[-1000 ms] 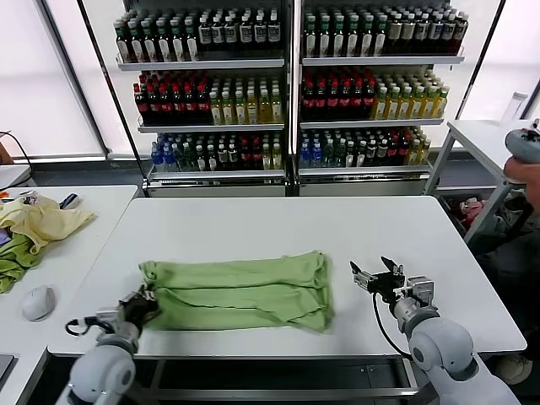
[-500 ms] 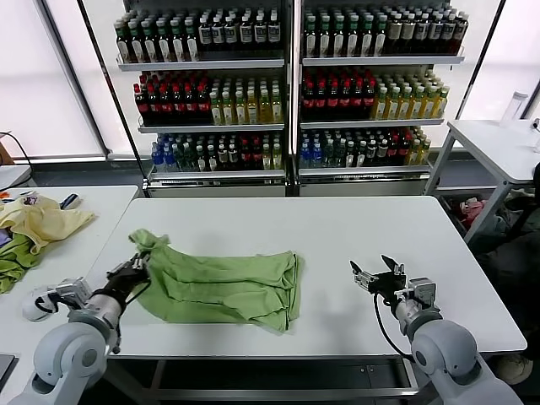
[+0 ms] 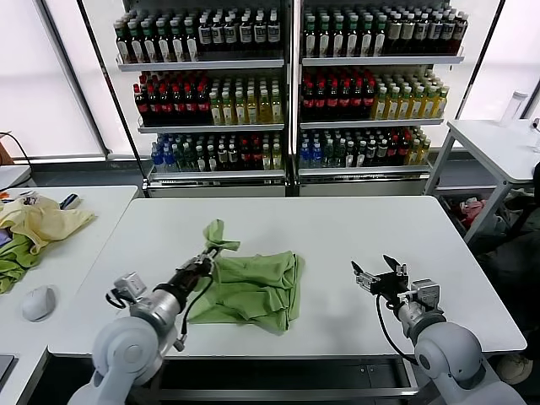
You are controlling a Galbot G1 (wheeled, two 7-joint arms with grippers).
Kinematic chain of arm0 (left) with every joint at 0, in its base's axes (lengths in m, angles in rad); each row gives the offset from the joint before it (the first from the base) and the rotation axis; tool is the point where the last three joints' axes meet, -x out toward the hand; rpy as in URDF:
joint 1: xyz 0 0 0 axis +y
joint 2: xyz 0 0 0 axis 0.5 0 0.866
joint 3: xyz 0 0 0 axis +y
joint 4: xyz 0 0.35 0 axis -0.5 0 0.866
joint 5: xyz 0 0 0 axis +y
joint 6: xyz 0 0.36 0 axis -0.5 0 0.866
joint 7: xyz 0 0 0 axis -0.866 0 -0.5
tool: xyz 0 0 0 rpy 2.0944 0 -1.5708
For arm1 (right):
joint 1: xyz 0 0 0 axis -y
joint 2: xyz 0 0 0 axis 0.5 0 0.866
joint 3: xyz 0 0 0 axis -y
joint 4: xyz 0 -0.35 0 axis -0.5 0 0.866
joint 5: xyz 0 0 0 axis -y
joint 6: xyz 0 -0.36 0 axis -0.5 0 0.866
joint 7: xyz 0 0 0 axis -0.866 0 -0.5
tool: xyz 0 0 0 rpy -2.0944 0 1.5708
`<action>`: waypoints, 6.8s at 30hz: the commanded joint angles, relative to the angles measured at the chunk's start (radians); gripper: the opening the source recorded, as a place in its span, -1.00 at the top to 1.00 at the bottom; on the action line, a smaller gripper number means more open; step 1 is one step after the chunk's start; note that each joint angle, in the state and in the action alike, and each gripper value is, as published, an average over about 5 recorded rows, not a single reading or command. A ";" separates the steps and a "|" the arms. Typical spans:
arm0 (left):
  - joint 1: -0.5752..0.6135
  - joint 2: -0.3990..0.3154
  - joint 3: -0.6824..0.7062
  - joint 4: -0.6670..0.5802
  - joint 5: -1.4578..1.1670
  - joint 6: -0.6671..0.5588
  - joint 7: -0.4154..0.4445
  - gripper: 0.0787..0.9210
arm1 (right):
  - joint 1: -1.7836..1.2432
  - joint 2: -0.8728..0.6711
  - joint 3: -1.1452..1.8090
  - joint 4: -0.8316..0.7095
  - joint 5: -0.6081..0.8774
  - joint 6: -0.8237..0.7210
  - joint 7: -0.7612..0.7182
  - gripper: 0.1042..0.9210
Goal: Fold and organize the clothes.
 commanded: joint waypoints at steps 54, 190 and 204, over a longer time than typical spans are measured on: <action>0.015 0.024 0.045 0.273 0.160 0.086 0.069 -0.77 | 0.040 0.009 -0.029 -0.060 -0.005 0.007 -0.003 -0.76; 0.175 0.052 -0.022 -0.022 0.639 -0.153 -0.008 -0.77 | 0.303 0.439 -0.310 -0.426 -0.062 0.094 0.204 0.20; 0.174 0.059 -0.008 -0.012 0.652 -0.153 0.002 -0.77 | 0.555 0.259 -0.292 -0.675 -0.161 0.093 -0.074 0.93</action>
